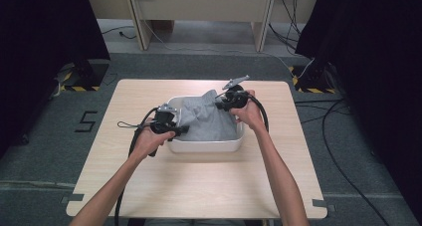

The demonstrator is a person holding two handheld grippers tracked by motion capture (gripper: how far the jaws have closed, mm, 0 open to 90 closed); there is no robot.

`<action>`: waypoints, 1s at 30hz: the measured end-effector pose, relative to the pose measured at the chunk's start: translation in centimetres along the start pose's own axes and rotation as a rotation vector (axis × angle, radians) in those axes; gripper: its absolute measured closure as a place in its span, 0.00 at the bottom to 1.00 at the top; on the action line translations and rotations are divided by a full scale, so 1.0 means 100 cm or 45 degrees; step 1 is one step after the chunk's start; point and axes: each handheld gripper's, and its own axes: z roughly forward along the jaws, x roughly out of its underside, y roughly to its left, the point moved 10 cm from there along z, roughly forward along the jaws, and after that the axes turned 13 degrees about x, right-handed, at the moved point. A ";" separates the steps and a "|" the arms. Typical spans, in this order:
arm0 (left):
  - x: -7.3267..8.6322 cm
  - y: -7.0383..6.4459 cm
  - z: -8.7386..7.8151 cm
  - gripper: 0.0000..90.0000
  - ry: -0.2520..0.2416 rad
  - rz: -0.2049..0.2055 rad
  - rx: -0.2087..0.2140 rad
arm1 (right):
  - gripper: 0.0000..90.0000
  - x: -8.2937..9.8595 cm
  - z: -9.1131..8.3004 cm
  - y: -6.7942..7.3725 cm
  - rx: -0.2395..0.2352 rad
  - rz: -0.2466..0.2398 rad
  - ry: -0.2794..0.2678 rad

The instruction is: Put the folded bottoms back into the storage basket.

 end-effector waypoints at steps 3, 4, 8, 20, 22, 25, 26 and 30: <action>0.001 0.001 0.001 0.76 0.008 -0.007 0.000 | 0.87 0.003 0.003 -0.001 0.000 0.001 0.009; 0.002 0.002 0.001 0.76 0.016 -0.008 0.000 | 0.87 0.005 0.004 -0.001 -0.004 0.008 0.018; 0.004 0.003 0.004 0.75 0.040 -0.013 0.000 | 0.87 0.007 0.007 -0.001 -0.004 0.006 0.032; 0.010 0.005 0.007 0.72 0.112 -0.005 -0.025 | 0.86 0.013 0.013 0.001 -0.016 -0.003 0.062; 0.011 0.005 0.007 0.71 0.121 -0.007 -0.027 | 0.86 0.015 0.015 0.002 -0.021 0.002 0.069; 0.013 0.006 0.007 0.69 0.135 -0.015 -0.029 | 0.86 0.017 0.016 0.003 -0.022 0.001 0.079; 0.015 0.008 0.007 0.68 0.148 -0.025 -0.032 | 0.86 0.020 0.018 0.004 -0.024 0.003 0.095; 0.017 0.010 0.007 0.67 0.164 -0.026 -0.039 | 0.82 0.024 0.022 0.005 -0.022 -0.002 0.123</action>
